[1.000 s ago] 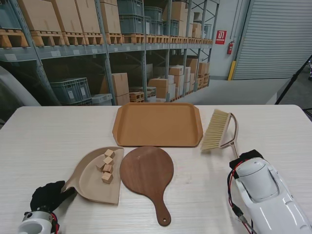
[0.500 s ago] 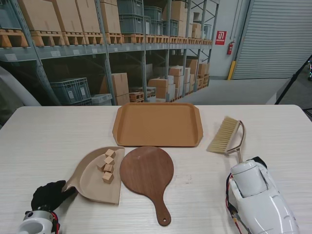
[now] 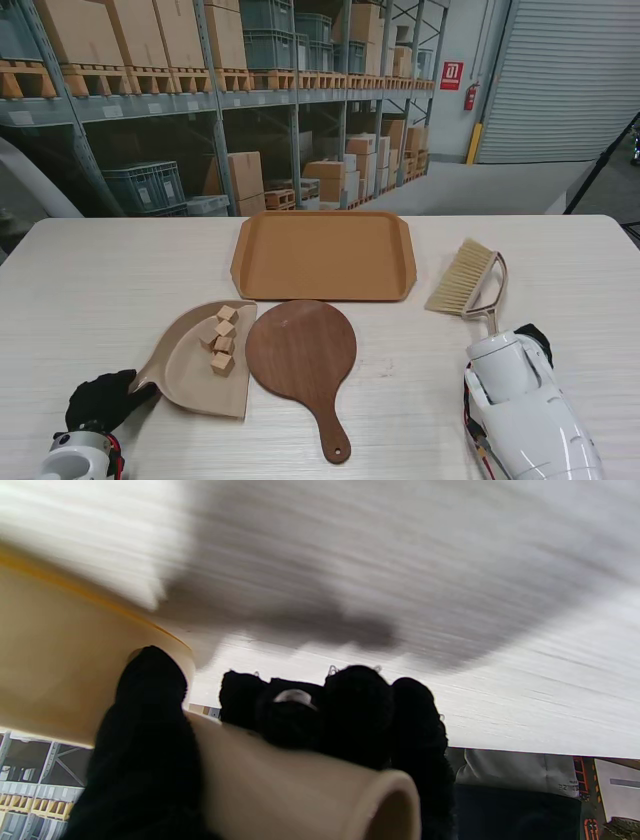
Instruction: Sweep wood blocks off a wooden cutting board into a dustpan and pour them into a container
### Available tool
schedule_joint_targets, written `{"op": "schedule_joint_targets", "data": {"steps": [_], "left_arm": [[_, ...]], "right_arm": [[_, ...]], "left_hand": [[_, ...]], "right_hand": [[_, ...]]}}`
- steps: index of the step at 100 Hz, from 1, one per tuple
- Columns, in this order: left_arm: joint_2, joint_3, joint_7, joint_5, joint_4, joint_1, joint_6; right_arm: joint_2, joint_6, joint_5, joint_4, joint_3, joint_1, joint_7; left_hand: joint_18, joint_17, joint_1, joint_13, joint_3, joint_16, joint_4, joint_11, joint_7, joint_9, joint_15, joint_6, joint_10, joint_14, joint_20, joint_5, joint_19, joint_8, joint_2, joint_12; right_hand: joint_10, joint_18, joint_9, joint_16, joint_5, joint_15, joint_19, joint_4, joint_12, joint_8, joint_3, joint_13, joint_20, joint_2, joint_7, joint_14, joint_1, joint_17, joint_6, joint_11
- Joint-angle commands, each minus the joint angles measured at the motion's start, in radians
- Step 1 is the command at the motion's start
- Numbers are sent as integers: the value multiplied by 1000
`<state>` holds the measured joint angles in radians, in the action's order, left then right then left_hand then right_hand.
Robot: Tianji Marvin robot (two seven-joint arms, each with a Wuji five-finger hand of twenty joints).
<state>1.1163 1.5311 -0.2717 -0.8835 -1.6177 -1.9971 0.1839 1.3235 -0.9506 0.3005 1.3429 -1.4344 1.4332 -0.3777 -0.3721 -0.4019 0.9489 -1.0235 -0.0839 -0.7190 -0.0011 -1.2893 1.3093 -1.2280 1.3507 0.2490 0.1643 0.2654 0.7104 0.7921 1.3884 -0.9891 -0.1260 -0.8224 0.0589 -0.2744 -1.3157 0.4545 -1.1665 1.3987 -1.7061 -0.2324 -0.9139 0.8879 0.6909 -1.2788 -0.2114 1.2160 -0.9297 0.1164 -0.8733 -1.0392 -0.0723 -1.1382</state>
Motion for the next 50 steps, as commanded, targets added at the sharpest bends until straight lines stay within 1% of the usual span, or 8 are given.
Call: {"op": "schedule_joint_targets", "data": {"steps": [1, 8, 13, 19, 25, 41, 49, 50], "left_arm": [[3, -5, 22, -1, -1, -3, 4], [3, -6, 22, 0, -1, -2, 4], [3, -6, 22, -1, -1, -2, 5], [3, -5, 22, -1, -1, -3, 6], [3, -5, 22, -1, -2, -3, 7], [3, -5, 22, -1, -2, -4, 7], [3, -5, 21, -1, -3, -4, 7], [3, -5, 21, -1, -3, -4, 7]], "right_arm": [[1, -45, 2, -25, 8, 18, 21], [0, -46, 6, -23, 9, 21, 23], [-1, -46, 9, -23, 10, 21, 24], [-4, -46, 14, -24, 12, 22, 27], [-6, -44, 20, -27, 14, 21, 28], [-13, -28, 31, -38, 18, 20, 29], [-17, -19, 37, -43, 21, 20, 29], [-17, -18, 38, -44, 21, 20, 30]], "left_hand": [[-5, 11, 118, -55, 77, -4, 2, -84, 58, -89, 4, 14, -45, -63, 27, 106, 15, 0, 172, -28], [-4, 11, 118, -55, 77, -4, 2, -84, 58, -89, 4, 14, -45, -63, 27, 106, 15, 0, 172, -28], [-4, 11, 118, -55, 78, -4, 2, -84, 58, -89, 3, 14, -45, -63, 27, 106, 15, 0, 173, -28], [-4, 11, 118, -55, 77, -4, 1, -84, 58, -89, 3, 14, -45, -63, 27, 106, 15, 0, 173, -28], [-4, 11, 118, -55, 77, -4, 2, -84, 58, -89, 3, 14, -45, -63, 27, 106, 15, 0, 173, -28], [-6, 12, 118, -55, 77, -4, 1, -84, 58, -89, 3, 14, -45, -63, 27, 106, 15, 0, 172, -28], [-6, 12, 118, -54, 77, -4, 2, -84, 58, -89, 3, 14, -45, -63, 27, 106, 14, 0, 173, -28], [-6, 12, 118, -54, 77, -4, 1, -84, 58, -89, 3, 14, -45, -63, 27, 106, 14, 0, 173, -28]], "right_hand": [[30, -69, 37, -50, -48, -96, -1, 42, 156, 2, 879, -5, 21, -267, -78, 23, -90, 29, -84, 175], [35, -74, 85, -57, -5, -187, 56, 152, 203, -42, 879, 43, 21, -303, -22, 44, -67, 99, -67, 225], [42, -71, 110, -64, 23, -232, 87, 256, 232, -67, 879, 72, 19, -284, 12, 51, -69, 141, -58, 254], [46, -67, 141, -78, 55, -275, 120, 323, 261, -90, 879, 109, 19, -240, 50, 60, -50, 187, -50, 287], [48, -57, 170, -82, 85, -310, 146, 361, 279, -110, 879, 138, 6, -221, 78, 62, -33, 220, -42, 309], [50, -29, 233, -83, 152, -381, 200, 417, 308, -139, 879, 199, -32, -188, 117, 61, 9, 287, -31, 350], [51, -5, 281, -70, 204, -446, 269, 426, 321, -215, 866, 247, -129, -185, 120, 58, 44, 333, -23, 378], [51, -3, 286, -63, 212, -457, 286, 422, 324, -227, 862, 251, -164, -186, 116, 58, 47, 337, -23, 379]]}}
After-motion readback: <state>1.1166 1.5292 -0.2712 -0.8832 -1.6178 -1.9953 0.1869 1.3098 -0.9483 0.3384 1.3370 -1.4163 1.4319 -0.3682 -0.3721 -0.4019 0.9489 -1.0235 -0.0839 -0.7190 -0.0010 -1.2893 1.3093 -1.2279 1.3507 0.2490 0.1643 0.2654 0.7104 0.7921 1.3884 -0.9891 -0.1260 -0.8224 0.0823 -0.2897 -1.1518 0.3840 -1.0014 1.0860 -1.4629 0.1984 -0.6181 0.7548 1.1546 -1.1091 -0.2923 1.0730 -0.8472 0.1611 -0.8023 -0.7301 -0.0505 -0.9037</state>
